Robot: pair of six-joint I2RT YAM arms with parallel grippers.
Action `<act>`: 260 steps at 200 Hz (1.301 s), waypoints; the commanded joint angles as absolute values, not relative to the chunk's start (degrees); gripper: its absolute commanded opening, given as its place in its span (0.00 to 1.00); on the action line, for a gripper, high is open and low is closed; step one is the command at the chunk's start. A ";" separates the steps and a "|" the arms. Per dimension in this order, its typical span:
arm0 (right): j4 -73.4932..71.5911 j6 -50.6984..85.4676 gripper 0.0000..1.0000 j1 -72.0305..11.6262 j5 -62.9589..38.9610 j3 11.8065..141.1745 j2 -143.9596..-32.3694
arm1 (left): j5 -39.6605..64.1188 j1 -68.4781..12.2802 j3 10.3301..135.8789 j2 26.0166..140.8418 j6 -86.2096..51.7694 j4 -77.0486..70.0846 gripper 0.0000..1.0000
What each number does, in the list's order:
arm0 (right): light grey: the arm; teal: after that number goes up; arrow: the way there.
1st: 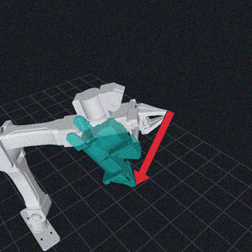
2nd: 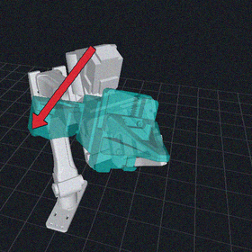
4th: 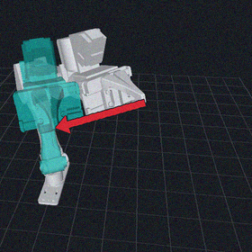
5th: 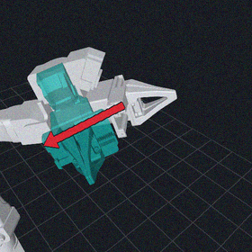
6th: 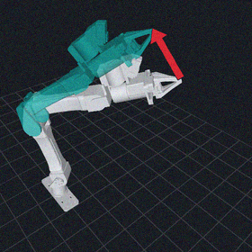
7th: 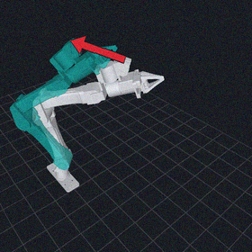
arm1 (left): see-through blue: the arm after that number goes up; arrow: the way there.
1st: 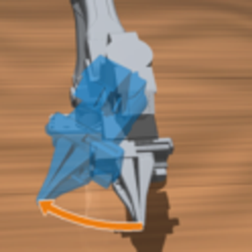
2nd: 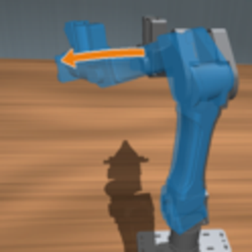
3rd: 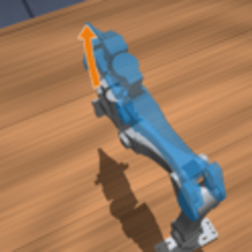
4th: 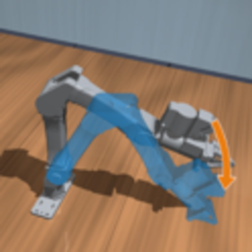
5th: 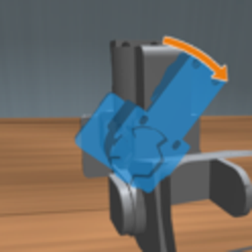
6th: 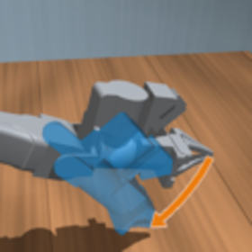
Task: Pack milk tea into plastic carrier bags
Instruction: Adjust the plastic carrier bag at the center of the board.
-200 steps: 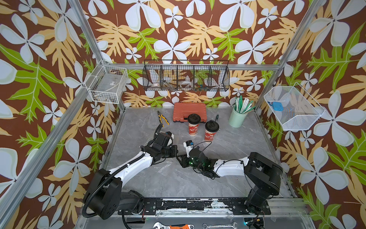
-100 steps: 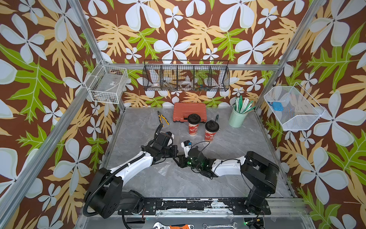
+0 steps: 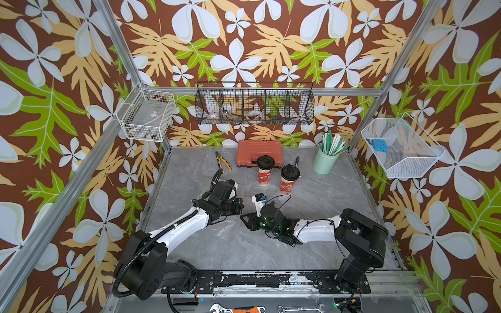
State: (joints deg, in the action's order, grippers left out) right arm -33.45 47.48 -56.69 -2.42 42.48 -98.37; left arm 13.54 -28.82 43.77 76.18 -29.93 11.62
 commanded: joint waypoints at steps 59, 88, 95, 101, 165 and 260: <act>-33.23 48.33 0.41 -56.78 -1.28 43.81 -98.58 | 12.48 -28.92 44.47 75.96 -30.11 11.78 0.00; -32.96 48.09 0.39 -56.76 -1.32 45.08 -99.91 | 12.51 -28.92 44.56 76.03 -30.10 11.75 0.00; -32.83 48.08 0.38 -56.76 -1.32 45.24 -100.11 | 12.56 -28.92 44.65 75.95 -30.07 11.78 0.00; -32.47 48.10 0.37 -56.78 -1.25 45.47 -100.25 | 12.57 -28.92 44.69 75.96 -30.05 11.86 0.00; -33.35 47.93 0.38 -56.73 -2.02 44.84 -99.53 | 12.30 -28.92 44.82 75.94 -29.79 12.28 0.00; -32.53 48.17 0.35 -56.73 -1.81 45.31 -100.26 | 12.50 -28.92 45.18 76.22 -29.77 12.57 0.00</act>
